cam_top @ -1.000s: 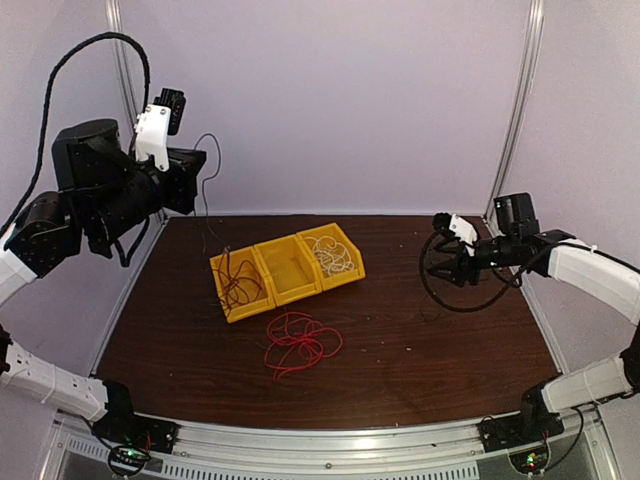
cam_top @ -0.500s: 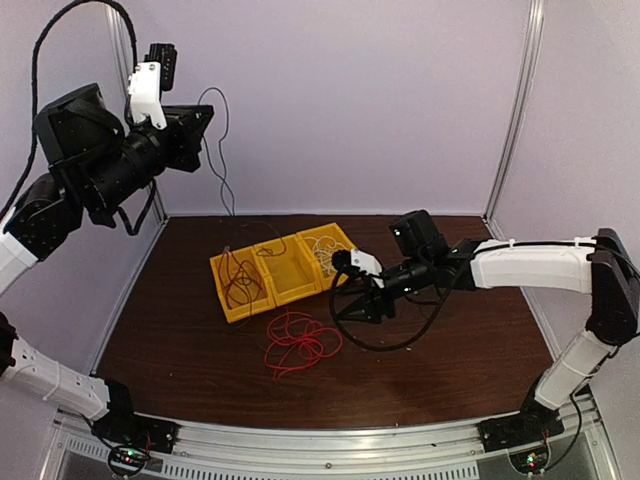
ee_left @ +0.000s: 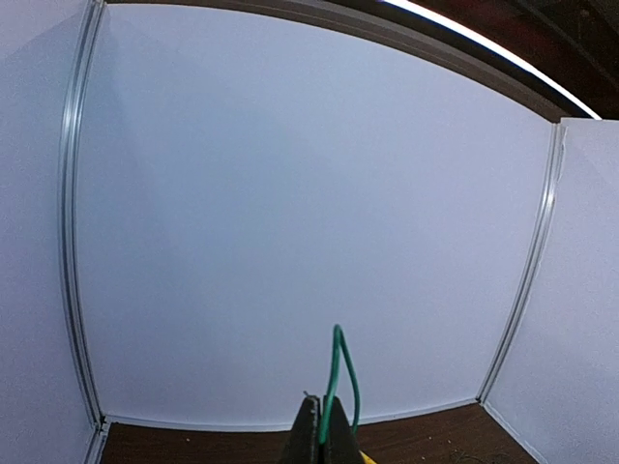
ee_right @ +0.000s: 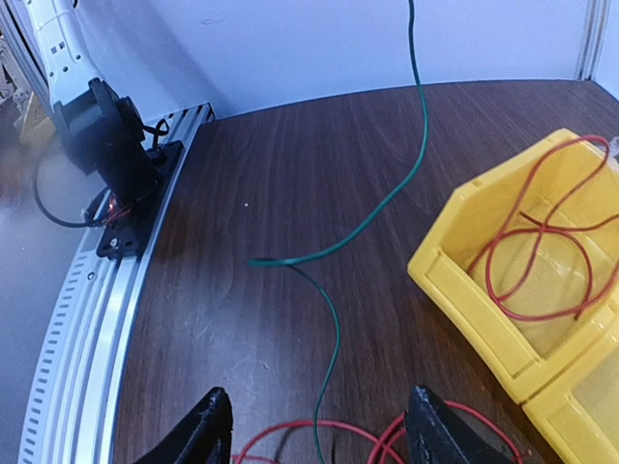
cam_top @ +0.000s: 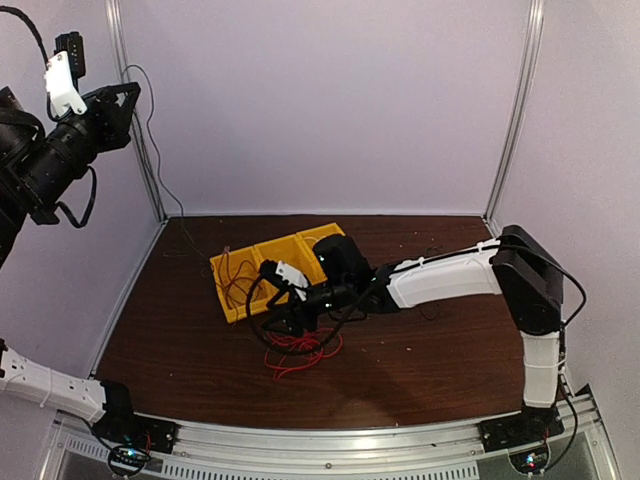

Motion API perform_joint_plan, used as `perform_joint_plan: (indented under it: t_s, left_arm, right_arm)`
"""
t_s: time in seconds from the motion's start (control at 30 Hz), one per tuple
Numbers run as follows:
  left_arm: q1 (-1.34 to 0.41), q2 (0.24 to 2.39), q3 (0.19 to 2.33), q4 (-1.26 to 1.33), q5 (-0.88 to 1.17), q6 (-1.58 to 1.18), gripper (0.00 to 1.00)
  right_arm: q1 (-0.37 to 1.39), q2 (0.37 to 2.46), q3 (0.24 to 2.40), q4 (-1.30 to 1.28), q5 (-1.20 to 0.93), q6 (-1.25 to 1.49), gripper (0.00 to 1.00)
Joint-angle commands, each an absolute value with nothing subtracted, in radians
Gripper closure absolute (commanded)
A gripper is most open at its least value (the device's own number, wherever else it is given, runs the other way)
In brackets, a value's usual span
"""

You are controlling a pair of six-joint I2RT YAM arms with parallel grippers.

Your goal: Untangle the cables

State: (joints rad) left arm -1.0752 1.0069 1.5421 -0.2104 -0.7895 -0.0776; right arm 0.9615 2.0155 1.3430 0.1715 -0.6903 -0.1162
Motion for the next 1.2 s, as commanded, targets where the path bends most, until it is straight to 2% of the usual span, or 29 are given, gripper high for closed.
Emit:
perform_joint_plan:
  t_s: [0.0, 0.3, 0.57, 0.67, 0.73, 0.83, 0.93, 1.0, 1.1, 1.17]
  left_arm:
    - [-1.076, 0.993, 1.521, -0.200, -0.823, -0.106, 1.00]
    - [-1.076, 0.979, 1.514, -0.206, -0.827, -0.115, 1.00]
    - [-1.076, 0.954, 1.490, -0.213, -0.828, -0.126, 1.00]
    - [-1.077, 0.941, 1.481, -0.212, -0.827, -0.132, 1.00]
    - [-1.077, 0.932, 1.473, -0.212, -0.828, -0.136, 1.00]
    - [-1.076, 0.920, 1.461, -0.212, -0.832, -0.141, 1.00]
    - [-1.077, 0.915, 1.462, -0.221, -0.826, -0.154, 1.00]
    - [-1.077, 0.915, 1.466, -0.232, -0.825, -0.162, 1.00]
    - [-1.076, 0.913, 1.462, -0.241, -0.832, -0.166, 1.00]
    - [-1.077, 0.913, 1.458, -0.240, -0.840, -0.165, 1.00]
  right_arm:
    - [0.995, 2.105, 1.460, 0.250, -0.712, 0.043, 0.37]
    - [1.015, 2.312, 1.707, 0.233, -0.768, 0.218, 0.37]
    - [1.015, 2.321, 1.692, 0.309, -0.954, 0.353, 0.39]
    - [1.015, 2.357, 1.715, 0.368, -0.997, 0.481, 0.47]
    - [1.015, 2.390, 1.743, 0.402, -0.996, 0.564, 0.56]
    - [1.015, 2.441, 1.790, 0.400, -0.963, 0.636, 0.59]
    - [1.015, 2.467, 1.814, 0.388, -0.941, 0.659, 0.67]
    - [1.015, 2.479, 1.835, 0.376, -0.935, 0.661, 0.74]
    - [1.009, 2.458, 1.852, 0.318, -0.930, 0.602, 0.98]
    - [0.995, 2.414, 1.846, 0.273, -0.929, 0.546, 1.00]
